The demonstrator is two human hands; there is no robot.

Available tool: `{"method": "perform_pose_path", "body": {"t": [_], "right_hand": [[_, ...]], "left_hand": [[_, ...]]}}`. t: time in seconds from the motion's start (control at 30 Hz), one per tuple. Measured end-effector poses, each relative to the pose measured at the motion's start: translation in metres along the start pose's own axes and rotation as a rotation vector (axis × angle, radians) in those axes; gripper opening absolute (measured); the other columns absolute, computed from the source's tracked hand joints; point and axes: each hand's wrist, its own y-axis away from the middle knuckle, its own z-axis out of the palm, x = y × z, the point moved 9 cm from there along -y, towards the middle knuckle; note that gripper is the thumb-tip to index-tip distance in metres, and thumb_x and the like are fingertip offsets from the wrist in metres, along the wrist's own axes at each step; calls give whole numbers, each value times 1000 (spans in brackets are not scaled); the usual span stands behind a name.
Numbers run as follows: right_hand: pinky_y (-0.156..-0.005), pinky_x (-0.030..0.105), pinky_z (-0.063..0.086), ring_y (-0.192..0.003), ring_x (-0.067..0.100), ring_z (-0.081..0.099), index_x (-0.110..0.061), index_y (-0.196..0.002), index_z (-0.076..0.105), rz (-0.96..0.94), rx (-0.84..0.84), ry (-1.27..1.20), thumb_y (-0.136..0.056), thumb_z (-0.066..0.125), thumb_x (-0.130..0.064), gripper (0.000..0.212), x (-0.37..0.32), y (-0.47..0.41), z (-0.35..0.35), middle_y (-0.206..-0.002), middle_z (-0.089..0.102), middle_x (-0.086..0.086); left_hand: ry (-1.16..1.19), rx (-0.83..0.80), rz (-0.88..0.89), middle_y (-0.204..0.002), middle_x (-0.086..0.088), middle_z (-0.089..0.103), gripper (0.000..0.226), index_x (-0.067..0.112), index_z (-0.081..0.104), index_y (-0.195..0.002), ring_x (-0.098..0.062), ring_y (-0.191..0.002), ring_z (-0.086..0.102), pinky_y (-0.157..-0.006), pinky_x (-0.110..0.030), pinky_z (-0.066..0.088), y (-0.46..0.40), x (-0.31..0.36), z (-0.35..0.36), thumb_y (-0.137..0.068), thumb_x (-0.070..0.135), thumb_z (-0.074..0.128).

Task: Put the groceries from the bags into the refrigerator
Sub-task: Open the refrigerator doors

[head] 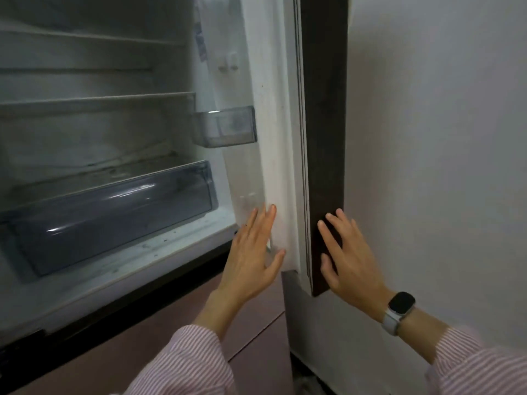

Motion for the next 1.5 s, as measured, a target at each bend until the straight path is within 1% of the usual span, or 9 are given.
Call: {"method": "perform_pose_path", "body": {"t": [0.13,0.3,0.53,0.67,0.83,0.93,1.07,1.33,1.5], "right_hand": [[-90,33,45,-131,34,37,-10,-142,20,160,-87,-70,-88,39,-26,60,50,-1,-2,-147,26,18],[-113,32,14,-141,24,8,-15,-142,-3,263,-145,-190,-92,44,-16,69,105,-12,15,-152,0,10],[-110,18,8,-143,19,6,-14,-139,-12,309,-266,-238,-92,43,-8,73,160,-27,34,-155,-2,10],[-110,21,17,-142,20,16,-12,-144,-1,333,-262,-235,-92,42,-8,68,170,-30,32,-155,4,9],[-109,38,29,-133,31,32,-4,-136,37,321,-58,-168,-88,41,-12,49,158,-28,10,-147,30,19],[-104,29,31,-121,22,40,-6,-123,50,251,-37,-238,-86,37,-19,41,129,-20,9,-131,50,15],[-93,34,46,-102,20,54,-8,-110,61,161,-289,-427,-85,37,-23,38,78,21,62,-106,64,9],[-101,30,33,-123,25,45,-10,-128,50,-10,-1011,-679,-94,41,-14,35,-104,150,167,-128,55,7],[-97,37,38,-113,29,51,-12,-120,56,-261,-1160,-801,-93,40,-20,33,-243,214,147,-120,60,10]], "left_hand": [[-3,-7,71,-138,20,-29,80,33,-31,-130,-3,-135,-22,-110,-24,-9,-34,35,27,-95,42,40],[62,-62,141,-144,14,-24,74,29,-31,-131,-10,-138,-19,-114,-34,-1,-79,72,68,-88,45,27],[-40,-92,119,-147,10,-21,75,23,-24,-138,-13,-137,-19,-114,-46,1,-122,84,102,-77,48,13],[-111,-49,124,-156,0,1,75,19,-2,-147,-27,-143,3,-111,-56,12,-131,88,102,-86,33,39],[-171,77,81,-149,-15,31,67,15,32,-140,-34,-136,31,-105,-57,24,-123,76,80,-80,21,60],[-164,135,-17,-137,-16,48,56,12,47,-131,-32,-126,46,-101,-57,32,-95,52,68,-77,18,62],[-157,84,-255,-127,-9,56,43,12,54,-124,-26,-118,52,-99,-45,37,-15,7,72,-81,15,61],[-236,-171,-1062,-133,-6,50,42,15,46,-132,-26,-122,46,-97,-37,35,269,-61,52,-92,28,48],[-379,-140,-1385,-132,-2,53,39,19,49,-130,-24,-120,49,-97,-35,36,427,-26,-20,-93,30,44]]}}
